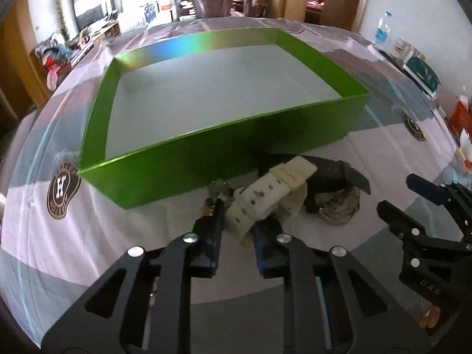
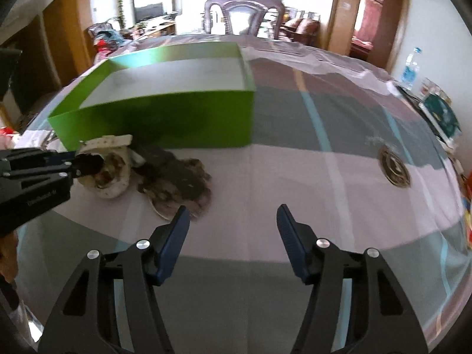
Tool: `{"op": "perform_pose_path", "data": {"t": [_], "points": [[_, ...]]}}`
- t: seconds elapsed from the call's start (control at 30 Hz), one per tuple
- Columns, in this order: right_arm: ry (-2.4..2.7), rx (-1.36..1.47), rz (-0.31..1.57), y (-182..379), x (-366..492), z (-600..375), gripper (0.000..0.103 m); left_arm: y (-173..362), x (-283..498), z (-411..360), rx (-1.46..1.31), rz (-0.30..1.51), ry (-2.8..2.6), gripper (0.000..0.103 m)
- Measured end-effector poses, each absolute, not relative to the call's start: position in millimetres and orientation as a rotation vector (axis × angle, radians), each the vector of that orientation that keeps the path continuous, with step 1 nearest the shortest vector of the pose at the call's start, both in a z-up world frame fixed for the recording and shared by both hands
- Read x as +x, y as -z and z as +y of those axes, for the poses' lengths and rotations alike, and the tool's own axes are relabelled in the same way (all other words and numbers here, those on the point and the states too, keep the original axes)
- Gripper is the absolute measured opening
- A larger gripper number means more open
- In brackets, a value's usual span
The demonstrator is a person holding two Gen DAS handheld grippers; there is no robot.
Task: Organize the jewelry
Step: 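Grasp the white watch strap with the left tool while the right tool grasps the black watch, then carry both watches into the green box and open both tools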
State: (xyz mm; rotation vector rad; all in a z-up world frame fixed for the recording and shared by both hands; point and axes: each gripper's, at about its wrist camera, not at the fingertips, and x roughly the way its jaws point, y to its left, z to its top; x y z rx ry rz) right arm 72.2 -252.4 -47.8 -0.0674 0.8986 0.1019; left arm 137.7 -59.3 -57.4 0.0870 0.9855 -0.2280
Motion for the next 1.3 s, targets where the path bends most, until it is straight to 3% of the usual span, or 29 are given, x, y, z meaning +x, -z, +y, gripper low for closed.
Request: {"op": "perform_pose_path", "data": {"t": [0.33,0.4,0.57,0.83,0.97,1.03,1.07,1.13,1.2,1.3], "points": [[-0.221,-0.100,0.895,46.0,104.2,-221.6,0.061,52.8,110.0,-11.7,0.029,1.000,0.162,0.015],[-0.239,-0.121,0.904,48.1,108.7,-213.1,0.031,53.0,109.1,-5.9,0.019,1.000,0.153,0.015],[-0.303,-0.144,0.917,48.2,102.0,-202.2,0.021,56.4,109.7,2.2,-0.004,0.999,0.154,0.023],[-0.318,-0.148,0.928,36.1,68.3,-213.3,0.023,64.0,109.7,1.8,-0.011,1.004,0.197,0.023],[-0.281,-0.171,0.924,41.2,70.7,-211.1,0.052,67.0,113.1,-3.5,-0.008,1.005,0.214,0.027],[-0.290,-0.169,0.917,42.1,74.6,-207.1,0.052,68.1,115.3,-6.8,-0.006,1.008,0.221,0.027],[-0.294,-0.166,0.917,42.6,76.6,-204.9,0.052,69.3,116.7,-8.3,-0.004,1.011,0.222,0.026],[-0.299,-0.171,0.912,43.8,82.1,-201.0,0.051,69.9,117.6,-10.6,0.007,1.009,0.212,0.013],[-0.303,-0.190,0.919,46.6,85.5,-195.2,0.015,67.7,118.0,-10.7,0.002,1.001,0.204,0.008],[-0.305,-0.195,0.923,45.1,86.3,-192.4,0.014,59.9,116.2,-9.2,-0.006,0.979,0.210,0.005]]}}
